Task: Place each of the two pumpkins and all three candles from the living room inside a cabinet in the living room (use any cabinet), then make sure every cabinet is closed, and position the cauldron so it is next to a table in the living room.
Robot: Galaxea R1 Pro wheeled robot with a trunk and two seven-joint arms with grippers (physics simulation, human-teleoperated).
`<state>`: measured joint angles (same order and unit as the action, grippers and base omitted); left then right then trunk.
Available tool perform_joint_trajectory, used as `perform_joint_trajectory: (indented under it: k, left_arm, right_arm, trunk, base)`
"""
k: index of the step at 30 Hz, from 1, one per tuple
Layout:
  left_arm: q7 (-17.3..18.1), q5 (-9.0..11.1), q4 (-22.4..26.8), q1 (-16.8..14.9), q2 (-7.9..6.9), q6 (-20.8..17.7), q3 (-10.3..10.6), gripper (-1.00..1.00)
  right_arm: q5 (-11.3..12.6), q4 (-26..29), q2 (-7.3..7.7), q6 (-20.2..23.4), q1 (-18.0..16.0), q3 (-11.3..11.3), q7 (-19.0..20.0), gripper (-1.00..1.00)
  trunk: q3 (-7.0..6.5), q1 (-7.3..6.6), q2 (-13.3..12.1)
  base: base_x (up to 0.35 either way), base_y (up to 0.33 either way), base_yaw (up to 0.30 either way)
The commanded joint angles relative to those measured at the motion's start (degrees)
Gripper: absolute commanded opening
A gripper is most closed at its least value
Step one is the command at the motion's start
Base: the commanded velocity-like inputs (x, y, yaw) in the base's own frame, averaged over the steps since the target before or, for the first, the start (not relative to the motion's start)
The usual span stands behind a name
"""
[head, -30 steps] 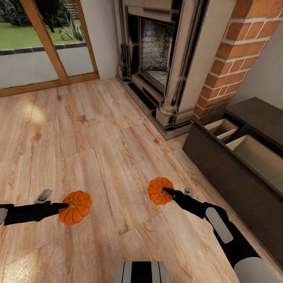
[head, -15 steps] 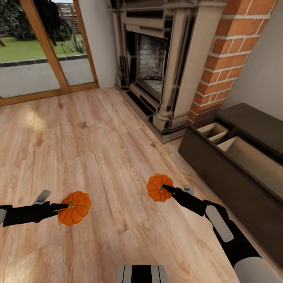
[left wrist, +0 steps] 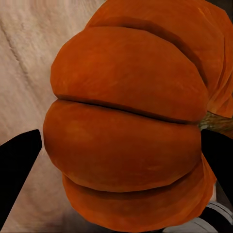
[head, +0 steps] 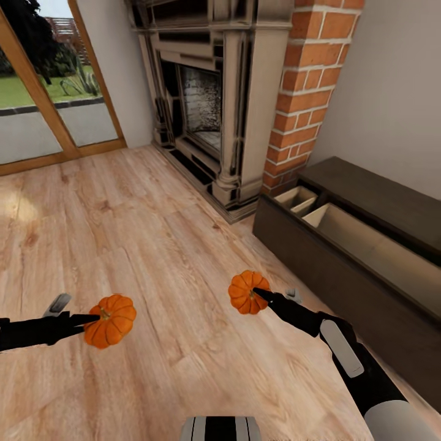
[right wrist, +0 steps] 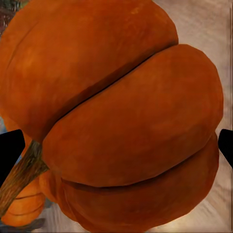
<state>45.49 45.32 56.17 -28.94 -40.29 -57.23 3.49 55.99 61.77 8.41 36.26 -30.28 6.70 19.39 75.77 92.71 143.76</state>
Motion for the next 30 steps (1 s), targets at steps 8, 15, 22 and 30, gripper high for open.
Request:
perform_joint_trajectory:
  k: [8, 15, 22, 30]
  left_arm:
    - [0.11, 1.2, -0.66, 0.02, -0.9, -0.34, 0.11, -1.0]
    - [-1.6, -2.85, -6.6, -0.13, -1.02, -0.12, 0.08, -1.0]
    - [-17.29, -6.1, -7.69, -0.15, -0.87, 0.0, -4.7, -1.0]
    - [-29.42, -5.86, -7.3, -0.15, -0.09, -0.01, -10.8, -1.0]
  right_arm:
    - [0.53, 0.04, 0.01, 0.21, -0.04, 0.07, -0.15, -1.0]
    - [-0.11, 0.02, -0.06, 0.21, -0.04, 0.07, -0.44, -1.0]
    - [-0.33, 0.02, -0.06, 0.21, -0.04, 0.07, -0.86, -1.0]
    - [-0.43, 0.02, -0.06, 0.13, -0.04, 0.07, -0.94, -1.0]
  trunk:
    - [-1.74, -0.22, -0.09]
    - [-3.29, -0.4, -0.18]
    - [-4.84, -0.58, -0.28]
    - [-6.61, -0.78, -0.38]
  base:
    - [-0.001, 0.0, -0.277]
    - [0.0, 0.0, -0.158]
    - [0.0, 0.0, -0.011]
    - [0.0, 0.0, 0.0]
